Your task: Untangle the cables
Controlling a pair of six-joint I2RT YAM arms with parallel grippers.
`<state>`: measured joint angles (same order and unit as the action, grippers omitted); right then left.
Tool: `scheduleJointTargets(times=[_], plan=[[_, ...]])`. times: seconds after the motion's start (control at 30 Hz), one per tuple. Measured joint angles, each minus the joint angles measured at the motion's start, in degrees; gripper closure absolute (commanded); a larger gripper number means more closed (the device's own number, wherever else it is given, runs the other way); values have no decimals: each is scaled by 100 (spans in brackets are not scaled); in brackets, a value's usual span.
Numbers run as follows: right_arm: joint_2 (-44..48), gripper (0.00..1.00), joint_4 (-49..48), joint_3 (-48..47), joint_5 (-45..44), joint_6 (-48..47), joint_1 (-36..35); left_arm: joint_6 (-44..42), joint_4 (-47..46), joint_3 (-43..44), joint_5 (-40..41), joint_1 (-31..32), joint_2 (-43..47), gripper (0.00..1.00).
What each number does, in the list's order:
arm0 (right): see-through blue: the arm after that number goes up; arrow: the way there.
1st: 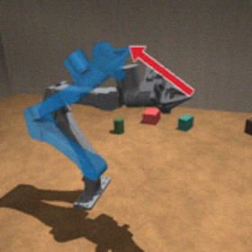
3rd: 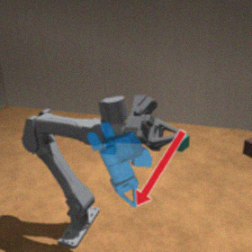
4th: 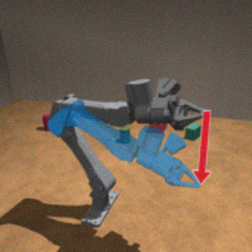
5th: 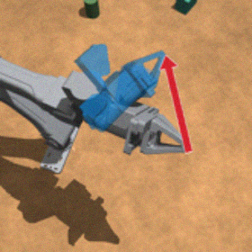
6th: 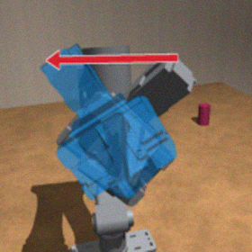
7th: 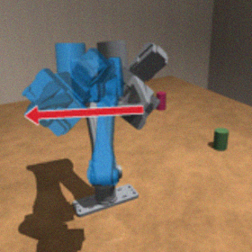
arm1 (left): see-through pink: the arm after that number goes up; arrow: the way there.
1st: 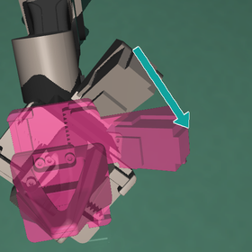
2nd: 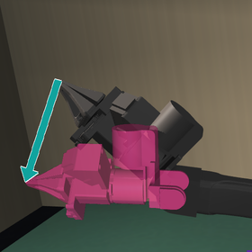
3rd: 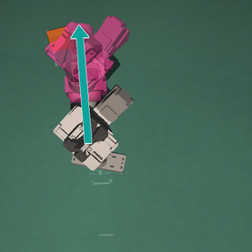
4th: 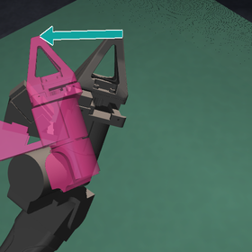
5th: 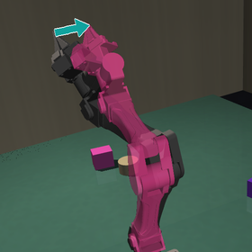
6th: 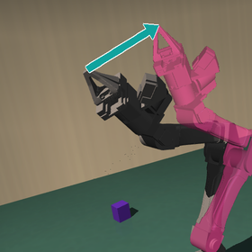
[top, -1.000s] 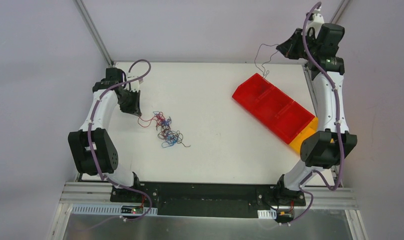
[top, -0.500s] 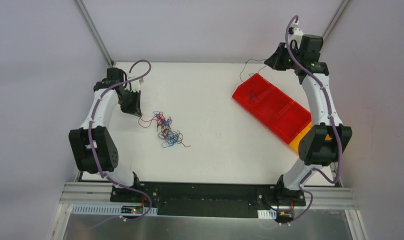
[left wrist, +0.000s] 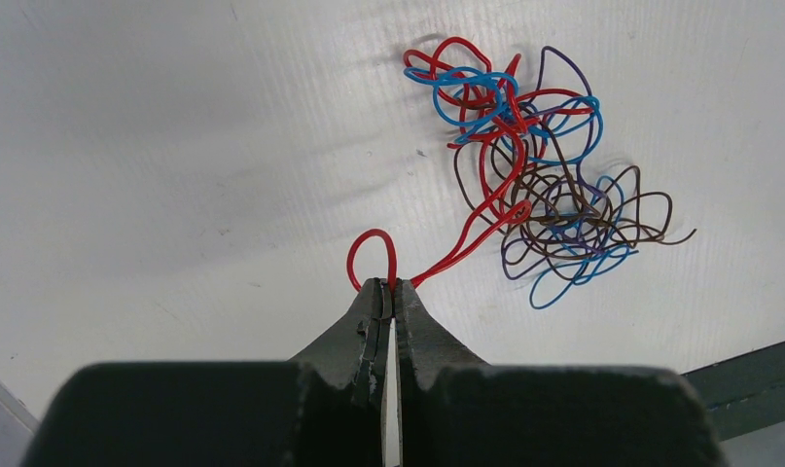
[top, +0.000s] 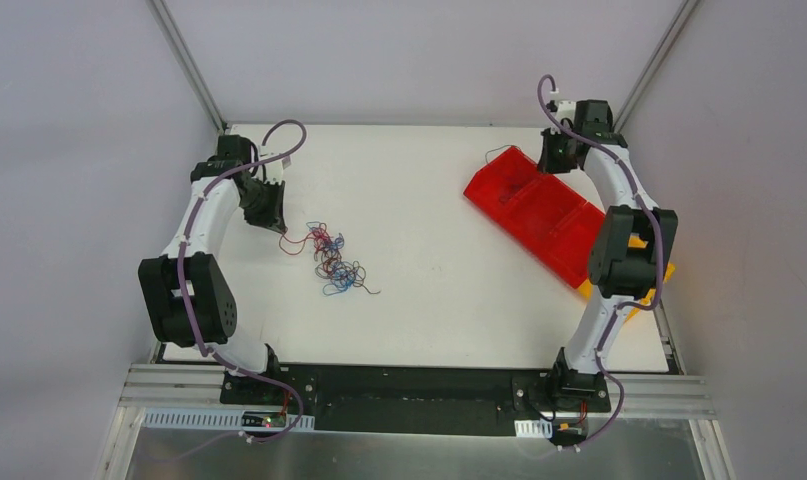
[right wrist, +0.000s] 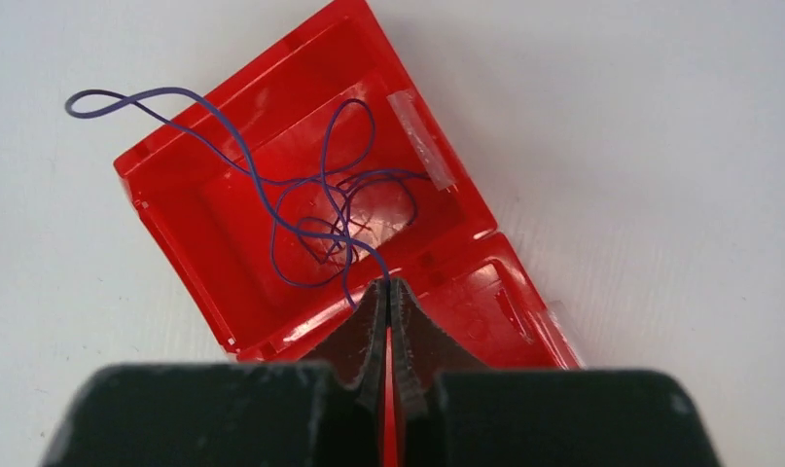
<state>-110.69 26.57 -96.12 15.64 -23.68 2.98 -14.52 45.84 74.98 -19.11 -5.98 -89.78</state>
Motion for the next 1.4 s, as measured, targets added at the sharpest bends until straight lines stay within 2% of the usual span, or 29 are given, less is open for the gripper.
scheduleJointTargets(times=[0.4,0.7,0.8,0.9,1.1,1.23,1.4], plan=[[-566,100,328,-599,-170,-299,-645,0,33,0,9,157,0,100],[-1401,99,426,-898,-874,-450,-881,11,52,0,9,308,0,100],[-1624,74,557,-1104,-1130,-450,-914,15,55,0,11,345,0,100],[-1703,55,752,-1300,-1200,-402,-920,20,55,0,11,376,-2,100],[-1405,29,1040,-1316,-846,-337,-920,57,57,0,-83,382,-11,100],[-850,8,1329,-1298,-468,-297,-909,234,74,17,-411,562,-26,100],[417,2,1506,-874,470,-70,-896,822,181,612,-1368,1534,-260,100]])
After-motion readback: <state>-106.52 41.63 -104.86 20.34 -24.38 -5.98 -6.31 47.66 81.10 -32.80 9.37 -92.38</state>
